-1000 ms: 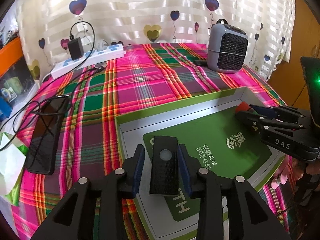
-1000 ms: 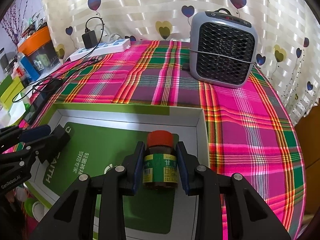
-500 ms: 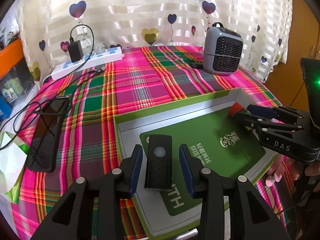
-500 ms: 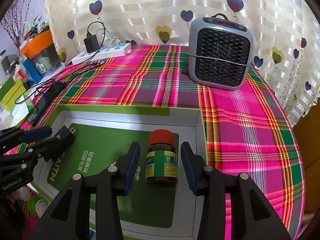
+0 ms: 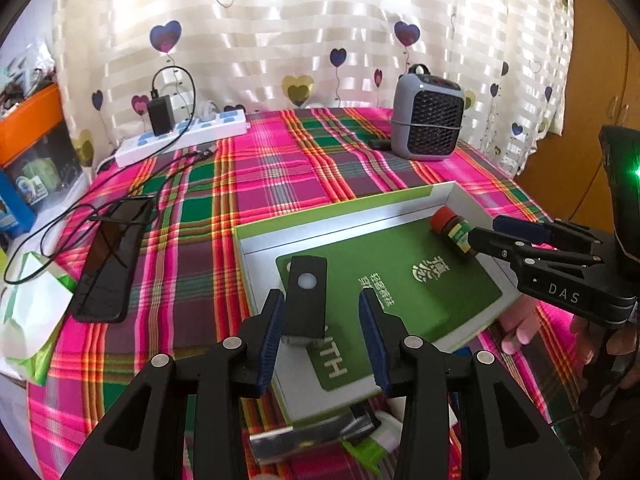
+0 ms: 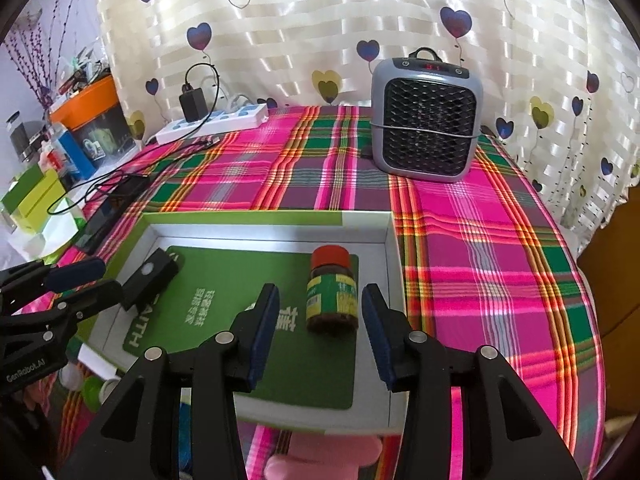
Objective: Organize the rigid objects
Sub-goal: 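Lower the black device into the green box and open the left gripper, then grasp the black round puck with the right gripper while the left gripper withdraws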
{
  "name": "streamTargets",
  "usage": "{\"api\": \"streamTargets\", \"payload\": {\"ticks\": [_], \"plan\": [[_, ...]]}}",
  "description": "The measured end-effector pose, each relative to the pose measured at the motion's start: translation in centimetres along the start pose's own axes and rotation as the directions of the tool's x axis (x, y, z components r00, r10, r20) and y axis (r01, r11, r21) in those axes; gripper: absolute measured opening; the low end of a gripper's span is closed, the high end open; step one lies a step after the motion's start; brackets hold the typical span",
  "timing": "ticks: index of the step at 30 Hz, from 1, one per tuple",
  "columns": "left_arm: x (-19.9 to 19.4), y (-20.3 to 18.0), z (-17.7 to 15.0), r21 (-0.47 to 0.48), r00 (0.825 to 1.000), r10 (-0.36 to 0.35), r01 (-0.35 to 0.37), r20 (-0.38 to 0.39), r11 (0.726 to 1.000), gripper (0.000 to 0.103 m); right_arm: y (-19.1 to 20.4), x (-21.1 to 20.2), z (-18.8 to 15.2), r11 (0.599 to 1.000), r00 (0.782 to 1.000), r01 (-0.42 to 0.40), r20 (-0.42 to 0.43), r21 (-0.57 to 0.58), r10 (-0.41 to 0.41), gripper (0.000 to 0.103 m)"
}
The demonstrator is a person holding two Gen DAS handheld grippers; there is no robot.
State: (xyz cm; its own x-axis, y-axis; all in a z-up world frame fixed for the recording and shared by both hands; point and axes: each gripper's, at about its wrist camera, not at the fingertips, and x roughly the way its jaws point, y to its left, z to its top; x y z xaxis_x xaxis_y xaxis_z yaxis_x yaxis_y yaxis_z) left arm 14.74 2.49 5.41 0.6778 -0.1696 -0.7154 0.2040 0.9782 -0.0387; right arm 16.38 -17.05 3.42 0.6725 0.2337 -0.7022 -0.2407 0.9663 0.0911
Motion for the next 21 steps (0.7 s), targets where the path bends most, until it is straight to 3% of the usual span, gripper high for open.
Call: {"api": "streamTargets", "payload": {"ticks": [21], "plan": [[-4.8, 0.8, -5.4, -0.065, 0.997, -0.078, 0.079, 0.023, 0.995, 0.038, 1.9, -4.6, -4.8, 0.997, 0.996, -0.082, 0.037, 0.014, 0.081, 0.045]]}}
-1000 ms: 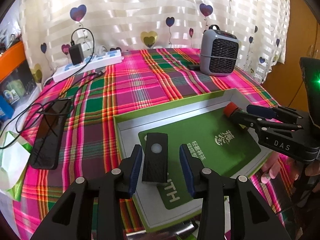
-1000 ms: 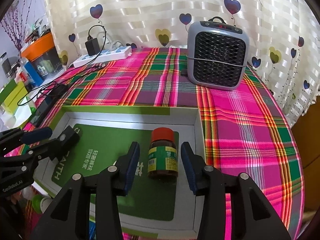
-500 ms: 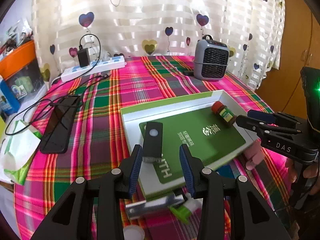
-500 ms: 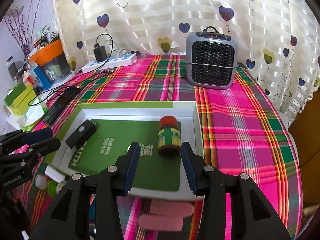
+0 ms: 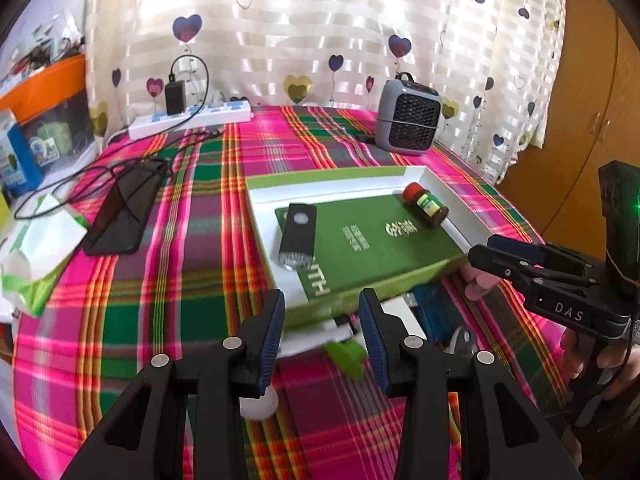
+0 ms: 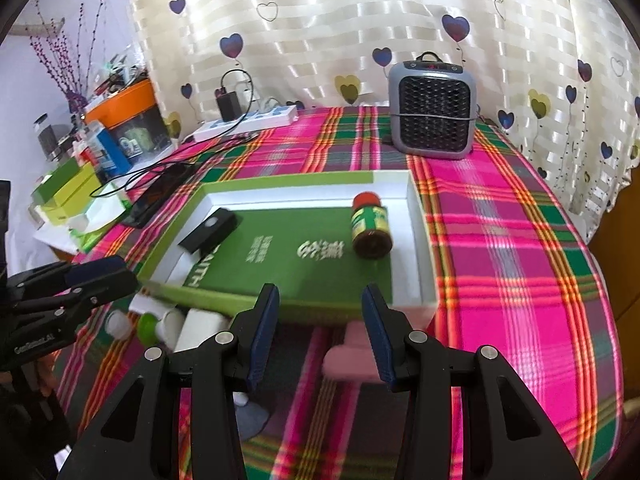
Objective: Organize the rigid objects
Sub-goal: 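Grasp the black round puck with the right gripper while the left gripper withdraws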
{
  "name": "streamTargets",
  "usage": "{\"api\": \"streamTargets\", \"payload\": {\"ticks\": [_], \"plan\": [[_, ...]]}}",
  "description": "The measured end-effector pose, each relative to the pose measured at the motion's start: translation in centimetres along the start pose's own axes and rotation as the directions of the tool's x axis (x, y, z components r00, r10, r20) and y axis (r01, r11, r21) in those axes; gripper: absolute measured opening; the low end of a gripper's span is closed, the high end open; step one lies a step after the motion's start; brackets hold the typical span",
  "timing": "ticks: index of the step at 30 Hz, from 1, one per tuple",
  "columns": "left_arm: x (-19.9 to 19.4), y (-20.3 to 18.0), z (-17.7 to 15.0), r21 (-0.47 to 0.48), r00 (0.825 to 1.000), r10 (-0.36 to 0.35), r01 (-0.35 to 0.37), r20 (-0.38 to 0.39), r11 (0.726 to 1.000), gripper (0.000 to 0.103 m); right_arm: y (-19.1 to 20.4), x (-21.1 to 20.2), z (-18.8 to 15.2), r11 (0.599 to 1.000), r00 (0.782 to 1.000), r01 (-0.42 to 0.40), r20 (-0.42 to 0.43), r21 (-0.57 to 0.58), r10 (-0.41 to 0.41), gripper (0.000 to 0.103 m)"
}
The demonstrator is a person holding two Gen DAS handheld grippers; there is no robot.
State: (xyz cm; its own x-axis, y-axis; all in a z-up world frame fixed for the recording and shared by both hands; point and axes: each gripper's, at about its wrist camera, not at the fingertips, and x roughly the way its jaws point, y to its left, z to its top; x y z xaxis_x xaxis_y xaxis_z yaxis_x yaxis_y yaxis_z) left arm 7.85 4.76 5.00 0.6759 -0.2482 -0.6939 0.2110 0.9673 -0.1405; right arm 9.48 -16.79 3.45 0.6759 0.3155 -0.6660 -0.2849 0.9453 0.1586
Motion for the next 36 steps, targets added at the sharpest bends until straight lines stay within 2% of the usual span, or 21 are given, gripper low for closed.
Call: {"api": "streamTargets", "payload": {"ticks": [3, 6, 18, 36], "plan": [[-0.2, 0.0, -0.8, -0.006, 1.0, -0.026, 0.026, -0.006, 1.0, 0.038, 0.3, -0.4, -0.7, 1.0, 1.0, -0.027, 0.005, 0.003, 0.027, 0.046], [-0.1, -0.2, -1.4, -0.005, 0.999, -0.044, 0.044, -0.02, 0.999, 0.038, 0.5, -0.8, -1.7, 0.998, 0.998, -0.06, 0.008, 0.015, 0.06, 0.054], [0.0, -0.4, -2.8, -0.02, 0.996, -0.08, 0.08, -0.035, 0.997, 0.038, 2.2, -0.6, -4.2, 0.986, 0.986, -0.165, -0.034, 0.007, 0.166, 0.055], [1.0, -1.0, -2.7, -0.037, 0.994, -0.097, 0.095, -0.058, 0.995, 0.038, 4.6, 1.2, -5.4, 0.99, 0.989, -0.097, -0.119, -0.105, 0.084, 0.056]]}}
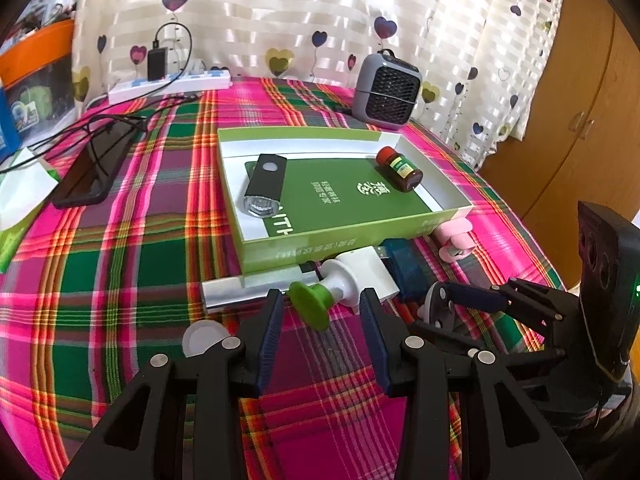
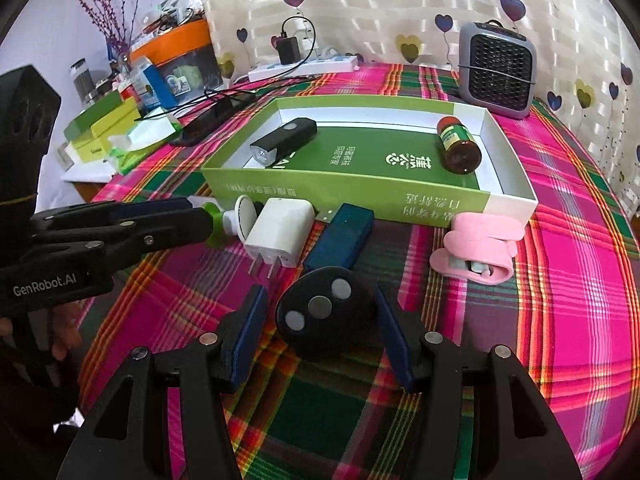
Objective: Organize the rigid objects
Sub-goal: 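Grasp the black round puck with the right gripper while the left gripper withdraws, then move the left gripper to the green-and-white spool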
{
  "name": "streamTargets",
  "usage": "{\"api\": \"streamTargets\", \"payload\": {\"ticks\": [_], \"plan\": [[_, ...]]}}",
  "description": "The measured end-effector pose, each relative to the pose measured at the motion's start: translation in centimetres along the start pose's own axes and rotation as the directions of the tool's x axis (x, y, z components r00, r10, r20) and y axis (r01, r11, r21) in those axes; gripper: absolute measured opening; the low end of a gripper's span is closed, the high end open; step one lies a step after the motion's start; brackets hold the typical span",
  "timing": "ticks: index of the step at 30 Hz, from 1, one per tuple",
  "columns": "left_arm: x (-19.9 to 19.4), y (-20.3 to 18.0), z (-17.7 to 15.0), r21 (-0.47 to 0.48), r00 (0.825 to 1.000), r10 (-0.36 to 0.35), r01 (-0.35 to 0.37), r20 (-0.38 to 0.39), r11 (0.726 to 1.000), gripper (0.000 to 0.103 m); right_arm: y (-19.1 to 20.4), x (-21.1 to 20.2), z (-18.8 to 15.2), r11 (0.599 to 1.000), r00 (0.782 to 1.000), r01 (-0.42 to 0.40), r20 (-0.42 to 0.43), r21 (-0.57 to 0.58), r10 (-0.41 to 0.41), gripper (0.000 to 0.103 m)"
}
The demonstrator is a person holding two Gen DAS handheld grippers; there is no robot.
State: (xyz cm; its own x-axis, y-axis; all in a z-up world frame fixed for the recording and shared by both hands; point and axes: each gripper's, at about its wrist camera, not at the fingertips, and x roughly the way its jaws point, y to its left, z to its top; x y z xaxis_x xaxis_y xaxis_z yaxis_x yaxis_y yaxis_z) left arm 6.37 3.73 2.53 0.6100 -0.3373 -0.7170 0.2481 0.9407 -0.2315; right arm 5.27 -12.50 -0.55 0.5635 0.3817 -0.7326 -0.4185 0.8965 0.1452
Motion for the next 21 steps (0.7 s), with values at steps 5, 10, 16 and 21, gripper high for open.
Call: {"api": "streamTargets", "payload": {"ticks": [5, 10, 16, 21], "plan": [[0.4, -0.5, 0.4, 0.001, 1.0, 0.013, -0.013, -0.005, 1.0, 0.038, 0.5, 0.2, 0.1, 0.999, 0.999, 0.037, -0.015, -0.039, -0.038, 0.056], [0.9, -0.8, 0.6, -0.022, 0.999, 0.037, -0.037, -0.012, 0.999, 0.039, 0.9, 0.4, 0.0, 0.995, 0.997, 0.068, -0.023, -0.073, -0.07, 0.056], [1.4, -1.2, 0.9, -0.026, 0.997, 0.077, -0.077, -0.027, 0.997, 0.039, 0.5, 0.2, -0.1, 0.995, 0.997, 0.072, -0.019, -0.066, -0.073, 0.054], [1.9, -1.3, 1.0, -0.036, 0.994, 0.101, -0.103, -0.038, 0.994, 0.041, -0.3, -0.1, -0.2, 0.997, 0.997, 0.072, -0.009, -0.035, -0.072, 0.05]]}}
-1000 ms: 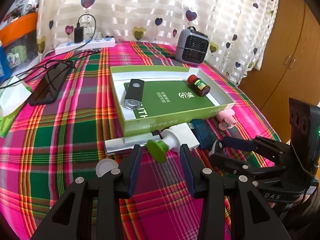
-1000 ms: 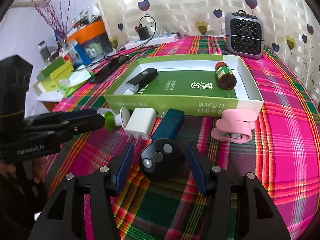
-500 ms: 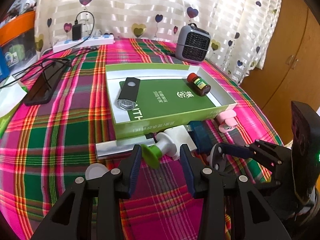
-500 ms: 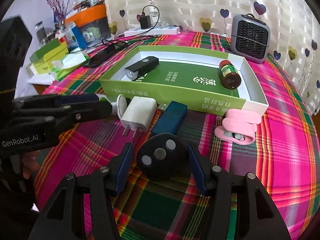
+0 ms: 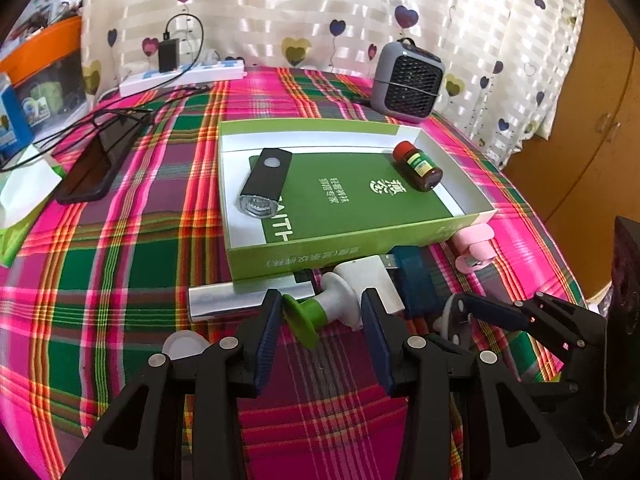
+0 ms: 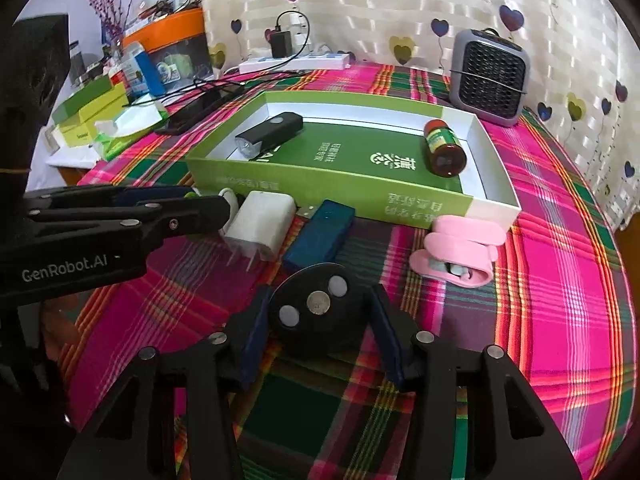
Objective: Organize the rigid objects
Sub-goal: 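Move the left gripper to the green-and-white spool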
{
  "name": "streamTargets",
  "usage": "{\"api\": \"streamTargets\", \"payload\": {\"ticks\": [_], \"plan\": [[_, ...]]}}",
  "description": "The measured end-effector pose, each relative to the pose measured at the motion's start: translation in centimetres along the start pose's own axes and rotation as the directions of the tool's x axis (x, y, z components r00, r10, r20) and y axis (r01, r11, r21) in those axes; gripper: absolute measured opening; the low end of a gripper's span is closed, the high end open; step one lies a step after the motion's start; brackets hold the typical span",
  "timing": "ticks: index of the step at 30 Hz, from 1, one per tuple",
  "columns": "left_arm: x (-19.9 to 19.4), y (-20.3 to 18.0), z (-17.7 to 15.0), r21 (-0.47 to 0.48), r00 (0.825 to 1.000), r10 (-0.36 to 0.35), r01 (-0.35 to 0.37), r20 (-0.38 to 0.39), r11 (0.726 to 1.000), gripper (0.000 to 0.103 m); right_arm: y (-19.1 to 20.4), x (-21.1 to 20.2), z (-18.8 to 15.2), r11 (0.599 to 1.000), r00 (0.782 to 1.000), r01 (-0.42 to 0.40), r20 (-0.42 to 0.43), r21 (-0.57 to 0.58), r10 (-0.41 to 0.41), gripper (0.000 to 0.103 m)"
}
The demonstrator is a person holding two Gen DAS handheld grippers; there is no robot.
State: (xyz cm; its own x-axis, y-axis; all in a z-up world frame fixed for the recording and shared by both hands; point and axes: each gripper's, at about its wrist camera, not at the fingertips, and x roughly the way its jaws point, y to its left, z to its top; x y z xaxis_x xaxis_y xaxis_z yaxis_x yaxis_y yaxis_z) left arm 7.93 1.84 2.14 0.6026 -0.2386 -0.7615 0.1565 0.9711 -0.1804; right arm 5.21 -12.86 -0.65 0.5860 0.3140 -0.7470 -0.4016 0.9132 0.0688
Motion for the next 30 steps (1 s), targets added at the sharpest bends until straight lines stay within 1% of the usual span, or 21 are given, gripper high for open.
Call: {"api": "streamTargets", "payload": {"ticks": [9, 17, 21, 27, 30], "plan": [[0.6, -0.3, 0.3, -0.016, 0.999, 0.044, -0.044, -0.013, 0.999, 0.042, -0.7, -0.3, -0.2, 1.0, 1.0, -0.015, 0.008, 0.02, 0.015, 0.049], [-0.1, 0.0, -0.1, -0.022, 0.998, 0.061, -0.062, -0.018, 0.998, 0.042, -1.1, -0.4, -0.2, 0.999, 0.999, -0.037, 0.01, 0.028, 0.037, 0.05], [-0.4, 0.3, -0.6, -0.02, 0.996, 0.088, -0.089, -0.025, 0.996, 0.042, -1.1, -0.4, -0.2, 0.999, 0.999, -0.043, 0.01, 0.029, 0.043, 0.049], [-0.7, 0.6, -0.8, -0.03, 0.995, 0.098, -0.099, -0.021, 0.995, 0.042, -1.2, -0.4, -0.2, 0.998, 0.998, -0.055, 0.011, 0.033, 0.054, 0.049], [-0.2, 0.5, -0.8, -0.035, 0.994, 0.105, -0.106, -0.026, 0.994, 0.042, -1.3, -0.5, -0.2, 0.998, 0.998, -0.057, 0.011, 0.033, 0.056, 0.049]]}}
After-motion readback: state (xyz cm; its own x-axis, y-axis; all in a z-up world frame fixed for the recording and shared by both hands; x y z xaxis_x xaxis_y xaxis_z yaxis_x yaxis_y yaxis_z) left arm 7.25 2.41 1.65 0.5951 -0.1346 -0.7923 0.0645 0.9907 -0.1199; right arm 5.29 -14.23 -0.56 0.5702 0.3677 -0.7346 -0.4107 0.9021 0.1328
